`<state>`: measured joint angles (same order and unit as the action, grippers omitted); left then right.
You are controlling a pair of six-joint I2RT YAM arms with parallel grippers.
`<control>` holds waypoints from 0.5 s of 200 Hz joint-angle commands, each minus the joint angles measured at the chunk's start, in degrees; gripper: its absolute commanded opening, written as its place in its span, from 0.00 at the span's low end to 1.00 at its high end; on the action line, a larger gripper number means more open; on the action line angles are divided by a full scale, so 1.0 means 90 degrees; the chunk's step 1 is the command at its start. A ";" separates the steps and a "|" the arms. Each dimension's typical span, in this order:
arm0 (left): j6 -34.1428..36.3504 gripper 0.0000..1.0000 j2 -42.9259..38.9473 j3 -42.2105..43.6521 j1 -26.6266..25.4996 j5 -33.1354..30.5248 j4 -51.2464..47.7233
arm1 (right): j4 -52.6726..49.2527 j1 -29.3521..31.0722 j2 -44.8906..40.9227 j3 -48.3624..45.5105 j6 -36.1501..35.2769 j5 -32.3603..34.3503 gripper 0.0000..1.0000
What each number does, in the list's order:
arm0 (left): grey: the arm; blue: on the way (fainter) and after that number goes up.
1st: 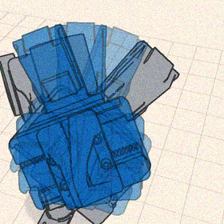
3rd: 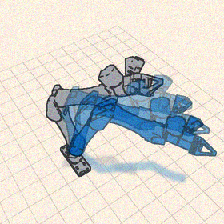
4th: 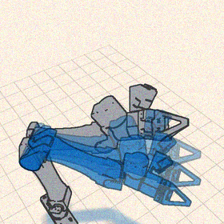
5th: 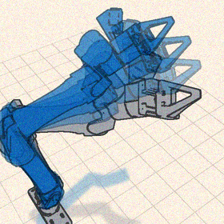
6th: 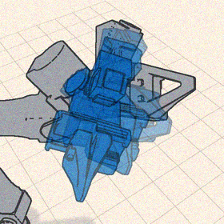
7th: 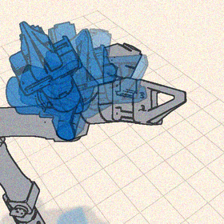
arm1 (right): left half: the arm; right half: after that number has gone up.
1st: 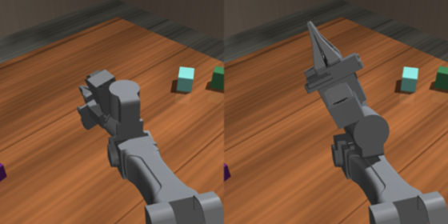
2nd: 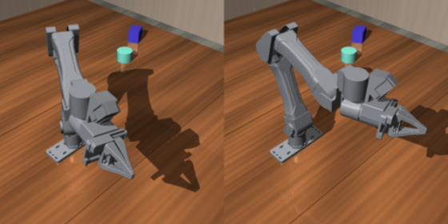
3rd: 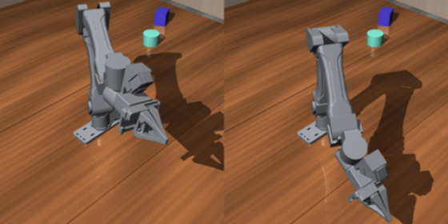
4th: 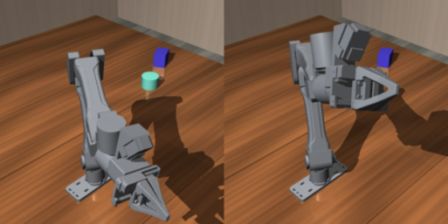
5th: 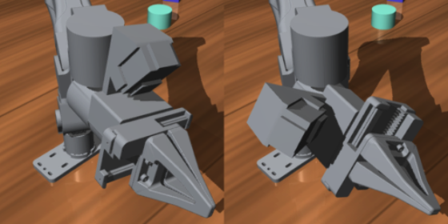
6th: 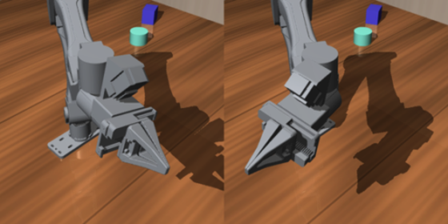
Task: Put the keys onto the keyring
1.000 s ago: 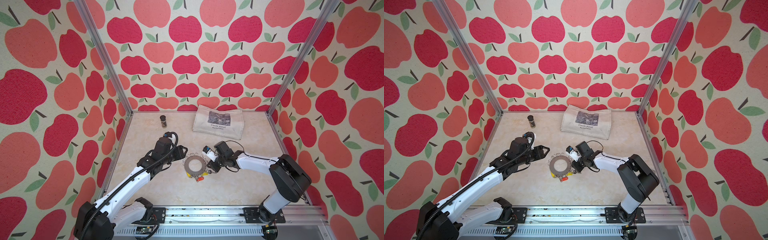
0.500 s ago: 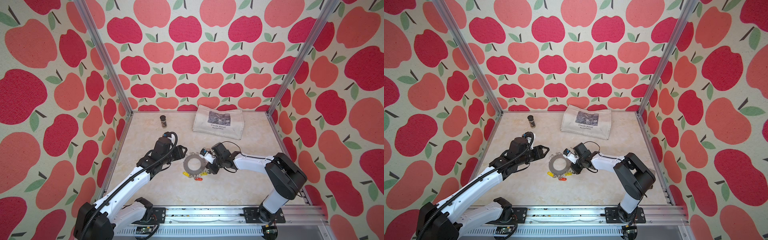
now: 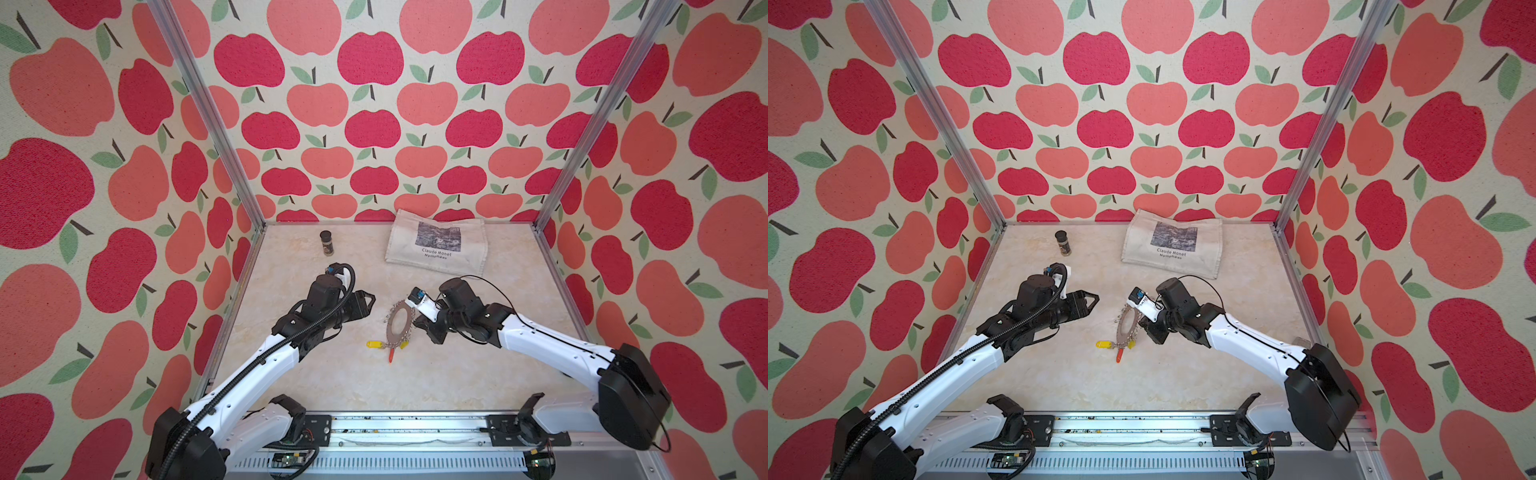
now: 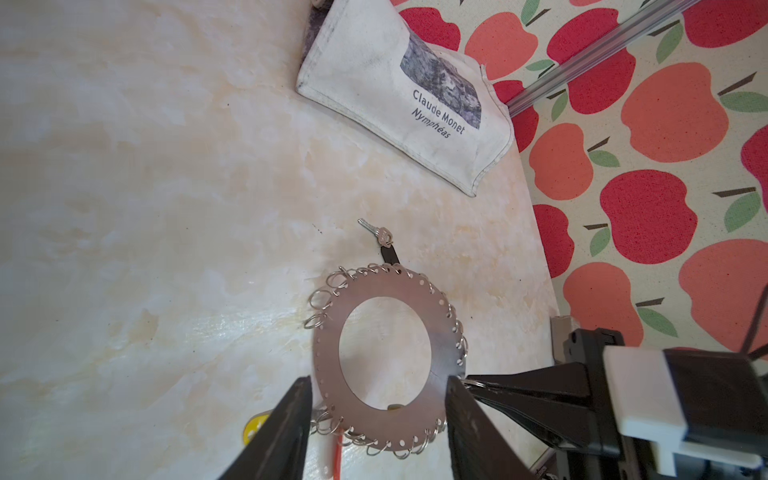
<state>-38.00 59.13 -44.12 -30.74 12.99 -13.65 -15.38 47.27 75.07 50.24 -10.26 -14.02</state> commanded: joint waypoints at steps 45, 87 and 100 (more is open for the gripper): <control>0.1110 0.52 -0.0264 -0.0479 -0.0833 0.0634 0.0750 | -0.0555 0.0080 -0.0896 0.0636 -0.0031 -0.0499 0.00; 0.2088 0.43 -0.0349 -0.0740 -0.1373 0.0708 0.0687 | -0.0565 0.0080 -0.1342 0.0631 -0.0149 -0.1144 0.00; 0.2366 0.40 -0.0361 -0.0874 -0.1435 0.0834 0.0553 | -0.0747 0.0083 -0.1378 0.0739 -0.0236 -0.1303 0.00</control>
<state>-24.12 57.01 -48.23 -42.57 18.17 -8.34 -20.10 47.64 64.47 54.92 -10.55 -20.56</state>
